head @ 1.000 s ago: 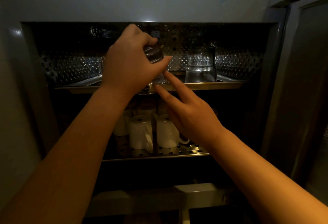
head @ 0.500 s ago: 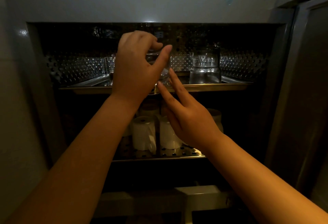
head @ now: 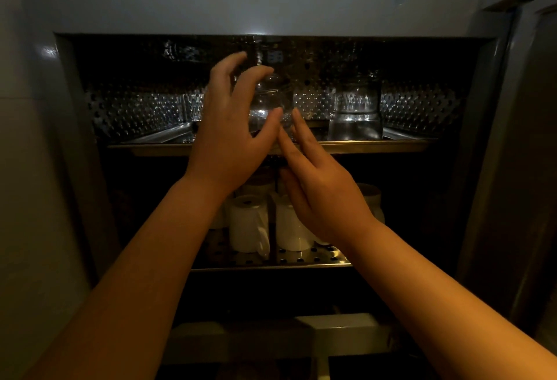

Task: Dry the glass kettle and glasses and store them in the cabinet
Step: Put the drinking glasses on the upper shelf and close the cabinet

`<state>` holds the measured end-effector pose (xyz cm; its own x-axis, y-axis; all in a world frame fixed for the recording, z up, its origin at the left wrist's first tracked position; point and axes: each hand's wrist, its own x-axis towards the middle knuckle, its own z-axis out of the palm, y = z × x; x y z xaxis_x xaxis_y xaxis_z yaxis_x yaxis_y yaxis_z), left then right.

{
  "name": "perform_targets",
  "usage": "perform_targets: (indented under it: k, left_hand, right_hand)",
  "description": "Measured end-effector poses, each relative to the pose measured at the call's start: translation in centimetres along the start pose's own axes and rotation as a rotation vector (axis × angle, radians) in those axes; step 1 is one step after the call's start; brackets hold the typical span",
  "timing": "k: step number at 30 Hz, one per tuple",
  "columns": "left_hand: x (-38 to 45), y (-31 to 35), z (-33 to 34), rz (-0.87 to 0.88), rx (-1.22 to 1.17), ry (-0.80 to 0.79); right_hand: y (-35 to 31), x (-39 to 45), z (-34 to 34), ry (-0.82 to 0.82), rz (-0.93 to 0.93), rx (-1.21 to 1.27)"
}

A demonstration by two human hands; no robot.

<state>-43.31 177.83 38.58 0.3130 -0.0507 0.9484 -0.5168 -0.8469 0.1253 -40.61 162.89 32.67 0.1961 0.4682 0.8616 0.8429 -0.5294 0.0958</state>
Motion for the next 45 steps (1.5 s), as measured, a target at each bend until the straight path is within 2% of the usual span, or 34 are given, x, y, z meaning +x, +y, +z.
perform_targets:
  k: [6, 11, 16, 28, 45]
  left_hand:
    - [-0.9, 0.6, 0.1, -0.09, 0.025, 0.017]
    - [0.0, 0.2, 0.0, -0.149, -0.096, -0.016]
    - [0.8, -0.1, 0.4, -0.18, -0.104, -0.02]
    - [0.9, -0.6, 1.9, -0.175, -0.055, 0.047]
    - [0.5, -1.3, 2.4, -0.189, 0.01, -0.013]
  right_hand:
    - [-0.1, 0.2, 0.3, -0.004, 0.02, -0.012]
    - [0.0, 0.7, 0.2, -0.036, 0.058, -0.091]
    - [0.0, 1.3, 0.1, -0.097, 0.092, -0.111]
    - [-0.6, 2.0, 0.5, -0.143, 0.139, -0.262]
    - [-0.8, 2.1, 1.2, -0.15, 0.162, -0.29]
